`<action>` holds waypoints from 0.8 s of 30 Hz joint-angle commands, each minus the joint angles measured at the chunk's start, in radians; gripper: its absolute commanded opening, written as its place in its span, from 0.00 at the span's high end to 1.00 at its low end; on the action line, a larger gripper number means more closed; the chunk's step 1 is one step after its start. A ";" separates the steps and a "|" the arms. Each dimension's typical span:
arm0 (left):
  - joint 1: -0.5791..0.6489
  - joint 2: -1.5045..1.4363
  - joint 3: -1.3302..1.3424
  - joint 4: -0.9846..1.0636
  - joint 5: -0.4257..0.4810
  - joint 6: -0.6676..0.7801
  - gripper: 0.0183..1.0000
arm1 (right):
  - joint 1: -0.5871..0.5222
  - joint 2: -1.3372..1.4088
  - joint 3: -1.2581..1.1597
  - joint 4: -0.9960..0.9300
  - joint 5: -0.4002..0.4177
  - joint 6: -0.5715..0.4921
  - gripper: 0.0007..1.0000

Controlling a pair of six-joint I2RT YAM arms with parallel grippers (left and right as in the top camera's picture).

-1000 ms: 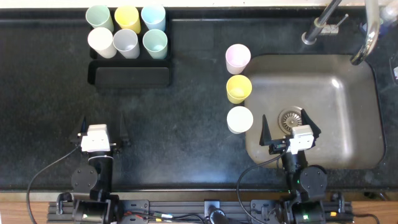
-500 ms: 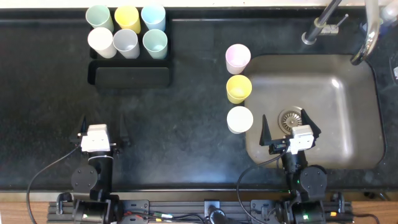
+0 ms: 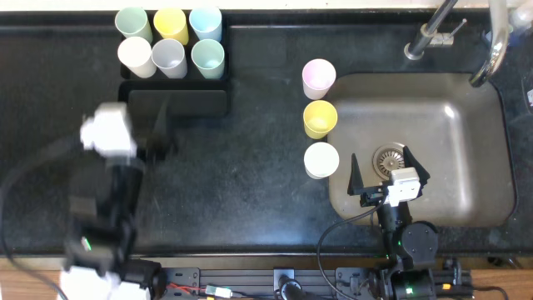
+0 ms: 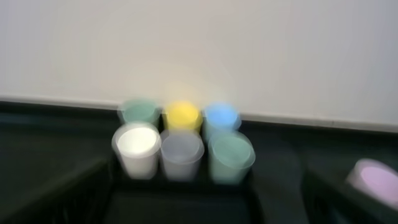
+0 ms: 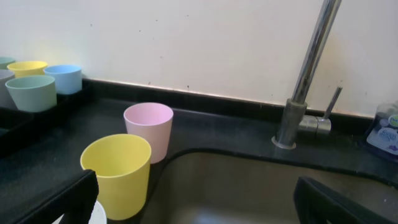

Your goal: Store Cups

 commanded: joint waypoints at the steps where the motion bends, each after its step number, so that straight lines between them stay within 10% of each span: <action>1: -0.153 0.343 0.499 -0.298 -0.014 -0.041 0.00 | -0.006 -0.011 -0.013 0.005 -0.011 -0.003 0.00; 11: -0.403 0.993 1.287 -0.850 -0.089 -0.285 0.00 | -0.006 -0.011 -0.013 0.005 -0.011 -0.003 0.00; 24: -0.443 1.369 1.389 -0.850 0.078 -0.483 0.00 | -0.006 -0.011 -0.013 0.005 -0.011 -0.003 0.00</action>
